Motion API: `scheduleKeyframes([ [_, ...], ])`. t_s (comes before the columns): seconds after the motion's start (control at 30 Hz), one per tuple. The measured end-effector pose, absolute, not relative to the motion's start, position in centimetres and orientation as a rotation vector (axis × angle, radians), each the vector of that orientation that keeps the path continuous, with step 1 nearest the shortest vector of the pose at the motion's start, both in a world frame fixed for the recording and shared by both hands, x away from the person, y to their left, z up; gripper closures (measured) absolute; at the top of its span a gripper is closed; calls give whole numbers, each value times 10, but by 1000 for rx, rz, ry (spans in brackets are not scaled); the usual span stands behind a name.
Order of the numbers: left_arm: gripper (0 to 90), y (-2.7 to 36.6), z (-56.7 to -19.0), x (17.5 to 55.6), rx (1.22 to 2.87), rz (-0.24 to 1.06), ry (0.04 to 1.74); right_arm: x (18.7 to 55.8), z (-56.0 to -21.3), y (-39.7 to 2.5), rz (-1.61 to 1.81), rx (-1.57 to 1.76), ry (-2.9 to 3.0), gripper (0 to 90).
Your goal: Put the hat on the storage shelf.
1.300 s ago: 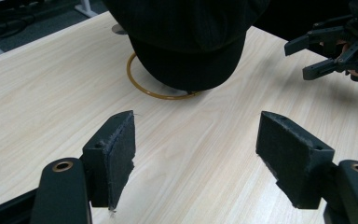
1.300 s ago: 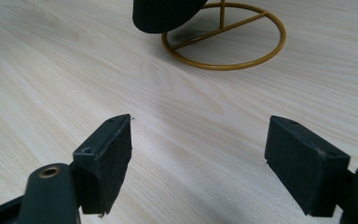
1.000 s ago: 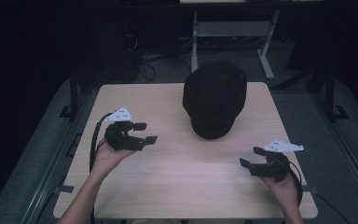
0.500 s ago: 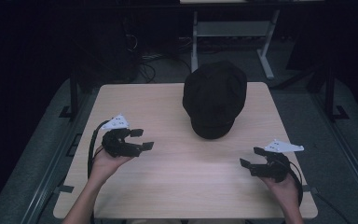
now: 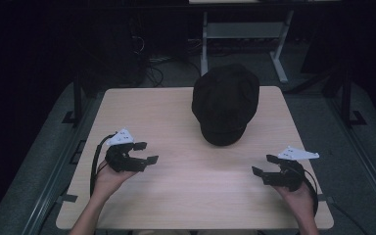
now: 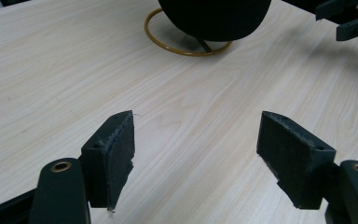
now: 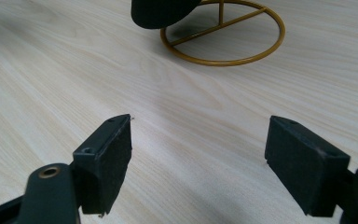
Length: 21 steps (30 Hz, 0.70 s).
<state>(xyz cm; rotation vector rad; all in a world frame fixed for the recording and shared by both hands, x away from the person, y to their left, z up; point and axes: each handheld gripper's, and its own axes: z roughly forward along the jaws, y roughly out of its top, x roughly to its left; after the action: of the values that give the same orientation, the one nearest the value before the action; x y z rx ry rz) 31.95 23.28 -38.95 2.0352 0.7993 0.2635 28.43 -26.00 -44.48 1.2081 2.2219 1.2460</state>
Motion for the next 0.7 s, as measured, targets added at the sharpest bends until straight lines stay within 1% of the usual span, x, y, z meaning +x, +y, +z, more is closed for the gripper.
scheduleKeyframes([
  [0.37, 268, 242, -406, 308, 2008, 271, 813, 284, -445, -260, 1244, 1206, 2227, 227],
  [0.4, 266, 244, -411, 305, 2021, 289, 820, 283, -444, -259, 1246, 1206, 2227, 227],
  [0.5, 263, 246, -418, 304, 2015, 290, 830, 283, -444, -259, 1249, 1194, 2233, 227],
  [0.7, 249, 243, -425, 304, 2039, 337, 809, 283, -444, -259, 1248, 1181, 2240, 226],
])
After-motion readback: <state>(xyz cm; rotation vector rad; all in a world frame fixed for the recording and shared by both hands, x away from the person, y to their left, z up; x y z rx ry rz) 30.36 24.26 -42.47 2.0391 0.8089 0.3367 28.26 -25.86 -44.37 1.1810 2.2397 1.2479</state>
